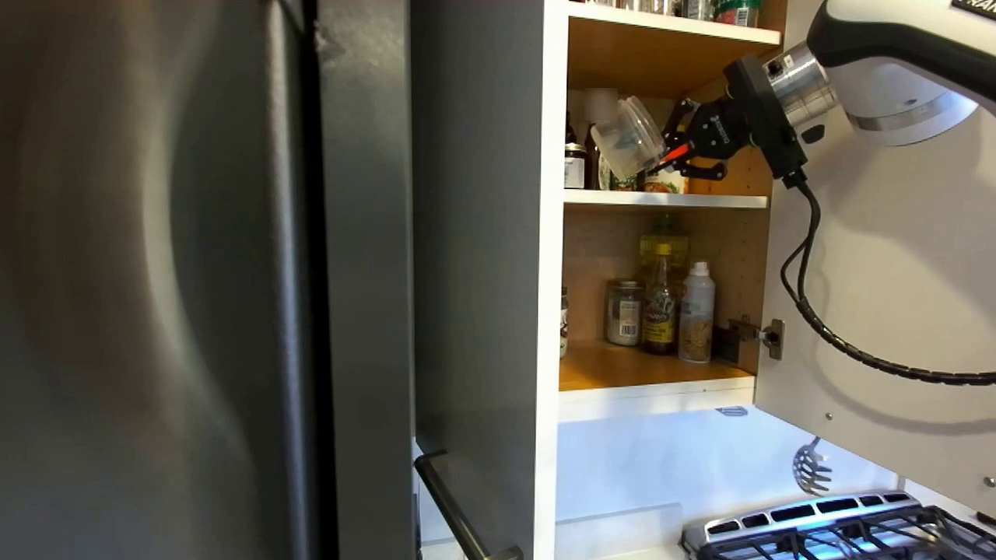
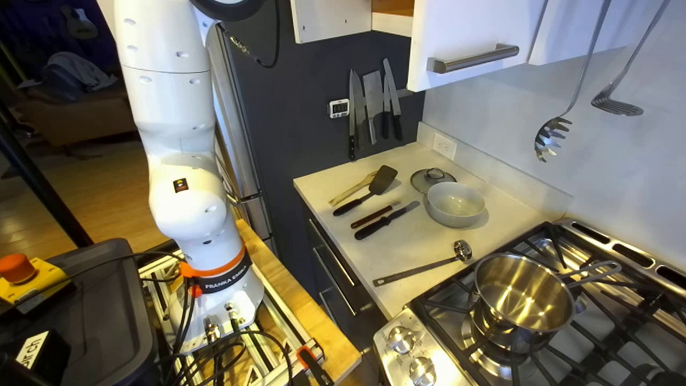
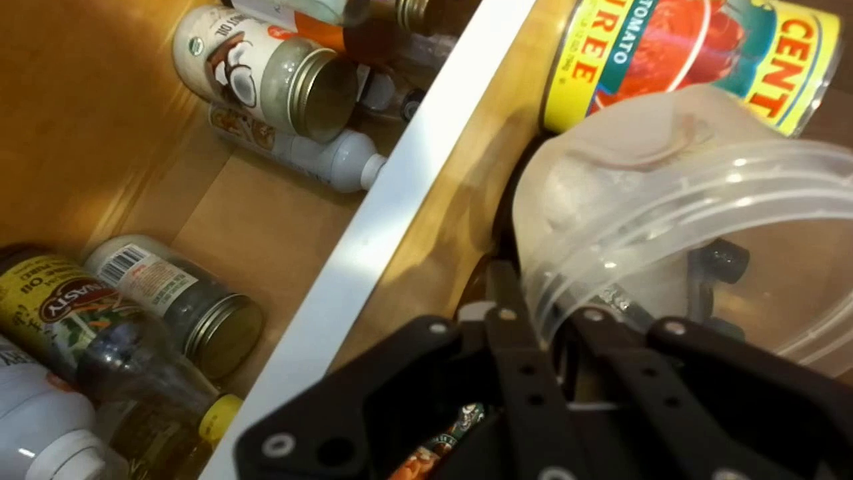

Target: Remove the clear bowl from the bottom shelf and put it on the second last shelf of the top wall cabinet

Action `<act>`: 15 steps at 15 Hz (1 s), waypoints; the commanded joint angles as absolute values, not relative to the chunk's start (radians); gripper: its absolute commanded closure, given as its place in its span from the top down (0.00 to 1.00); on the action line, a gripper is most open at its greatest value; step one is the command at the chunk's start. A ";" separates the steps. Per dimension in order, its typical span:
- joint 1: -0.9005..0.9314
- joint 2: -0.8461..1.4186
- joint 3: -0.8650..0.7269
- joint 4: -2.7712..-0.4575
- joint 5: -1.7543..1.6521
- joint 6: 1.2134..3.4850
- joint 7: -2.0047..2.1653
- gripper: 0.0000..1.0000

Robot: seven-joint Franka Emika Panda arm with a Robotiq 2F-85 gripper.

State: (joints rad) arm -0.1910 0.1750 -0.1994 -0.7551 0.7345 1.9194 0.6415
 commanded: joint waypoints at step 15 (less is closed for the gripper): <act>-0.196 0.239 -0.235 -0.661 0.643 1.897 0.623 0.73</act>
State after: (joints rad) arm -0.1918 0.2184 -0.2278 -0.6993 0.6639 1.9196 0.6224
